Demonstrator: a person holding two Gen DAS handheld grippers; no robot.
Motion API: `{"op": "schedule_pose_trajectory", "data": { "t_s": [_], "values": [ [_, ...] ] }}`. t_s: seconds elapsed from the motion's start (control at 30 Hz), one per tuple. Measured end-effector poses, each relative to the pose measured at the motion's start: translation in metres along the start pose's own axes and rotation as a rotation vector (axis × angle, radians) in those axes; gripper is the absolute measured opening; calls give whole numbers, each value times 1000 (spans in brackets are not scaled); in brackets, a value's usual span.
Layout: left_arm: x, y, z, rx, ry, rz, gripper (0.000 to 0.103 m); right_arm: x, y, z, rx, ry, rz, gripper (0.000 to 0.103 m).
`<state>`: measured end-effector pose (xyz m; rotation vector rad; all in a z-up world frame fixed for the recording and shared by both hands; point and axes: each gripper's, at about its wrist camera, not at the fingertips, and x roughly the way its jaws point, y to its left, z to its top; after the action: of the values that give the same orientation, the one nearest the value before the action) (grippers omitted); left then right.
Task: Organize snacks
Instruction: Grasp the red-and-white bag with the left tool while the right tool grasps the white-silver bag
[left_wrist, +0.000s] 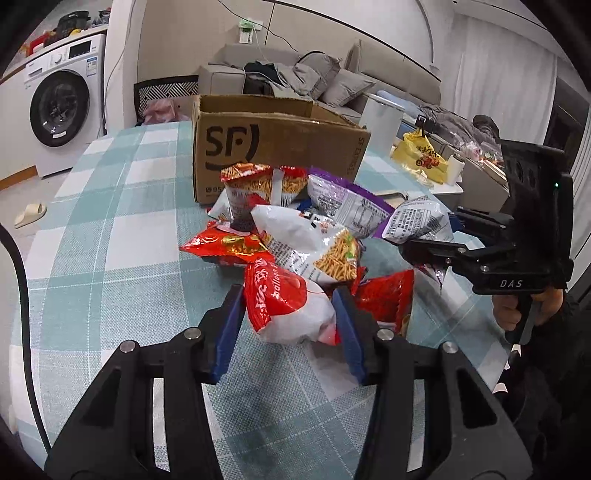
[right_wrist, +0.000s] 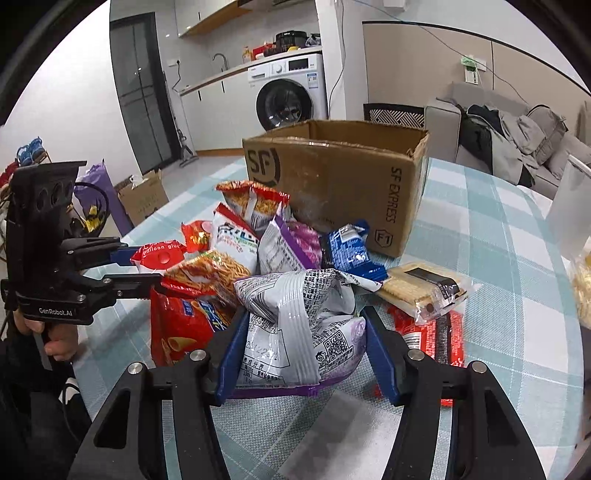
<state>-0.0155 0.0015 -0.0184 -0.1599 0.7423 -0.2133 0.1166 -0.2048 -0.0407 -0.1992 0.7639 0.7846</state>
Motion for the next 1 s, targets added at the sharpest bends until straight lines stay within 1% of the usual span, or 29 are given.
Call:
{"op": "schedule_pose_trajectory", "data": {
  "t_s": [0.27, 0.37, 0.43, 0.67, 0.7, 0.73, 0.83, 0.9, 1.0],
  "values": [
    [-16, -1, 4, 1, -48, 1, 42, -20, -1, 7, 21, -78, 7, 60],
    [-11, -1, 3, 13, -30, 18, 42, -23, -1, 9, 23, -84, 6, 60],
    [-10, 0, 3, 10, -27, 13, 41, -24, -1, 9, 24, -85, 8, 60],
    [-21, -1, 6, 9, -68, 11, 41, -29, -2, 9, 32, -104, 8, 60],
    [-22, -1, 8, 7, -74, 9, 26, -30, -2, 9, 32, -109, 6, 60],
    [-24, 0, 9, 5, -73, 5, 18, -31, -2, 10, 32, -111, 7, 60],
    [-27, -2, 10, 10, -81, 7, 18, -33, -2, 12, 35, -127, 6, 60],
    [-22, -4, 9, 30, -54, 33, 18, -33, -2, 13, 34, -124, 6, 60],
    [-18, -2, 7, 34, -40, 28, 18, -32, 0, 12, 29, -119, 7, 60]
  ]
}}
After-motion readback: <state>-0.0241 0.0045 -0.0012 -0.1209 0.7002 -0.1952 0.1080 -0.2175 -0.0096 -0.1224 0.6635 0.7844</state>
